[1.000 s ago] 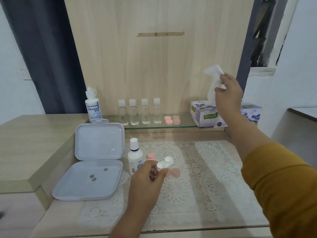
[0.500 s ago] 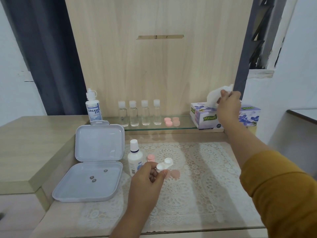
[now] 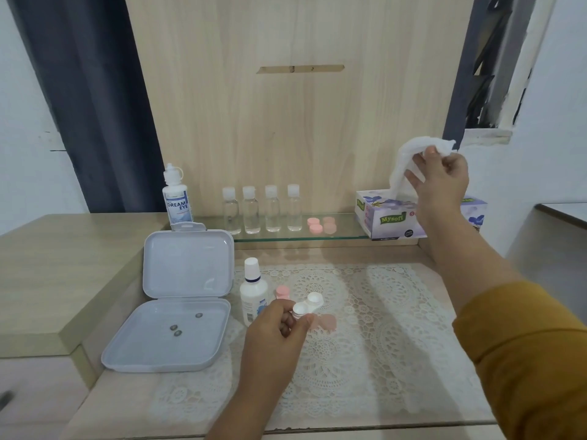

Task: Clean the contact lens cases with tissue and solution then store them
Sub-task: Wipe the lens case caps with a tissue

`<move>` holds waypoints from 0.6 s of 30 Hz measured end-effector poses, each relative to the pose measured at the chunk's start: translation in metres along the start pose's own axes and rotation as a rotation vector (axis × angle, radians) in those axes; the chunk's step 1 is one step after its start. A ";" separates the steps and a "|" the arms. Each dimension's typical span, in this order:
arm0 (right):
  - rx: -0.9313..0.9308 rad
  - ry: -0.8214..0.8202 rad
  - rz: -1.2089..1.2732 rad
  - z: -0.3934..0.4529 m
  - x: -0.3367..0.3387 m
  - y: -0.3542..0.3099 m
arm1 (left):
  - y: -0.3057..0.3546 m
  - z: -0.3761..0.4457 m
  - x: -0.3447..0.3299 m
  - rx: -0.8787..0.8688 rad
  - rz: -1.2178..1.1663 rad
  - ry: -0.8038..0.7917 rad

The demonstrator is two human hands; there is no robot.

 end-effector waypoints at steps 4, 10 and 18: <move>-0.033 0.022 -0.037 0.002 -0.003 -0.005 | 0.000 0.000 0.000 -0.001 0.005 -0.004; 0.035 -0.109 0.118 0.000 -0.026 -0.031 | -0.001 0.000 -0.001 0.003 0.005 -0.007; -0.026 -0.344 -0.191 -0.053 -0.024 -0.018 | -0.001 0.000 0.001 0.016 -0.008 0.002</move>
Point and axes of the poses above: each hand's wrist, its own z-axis towards the middle knuckle, its own x-axis out of the back of the hand, y = z × x, the point moved 9 cm from there along z, towards the middle knuckle, and after that the axes turned 10 degrees about z, right-handed, at the moved point
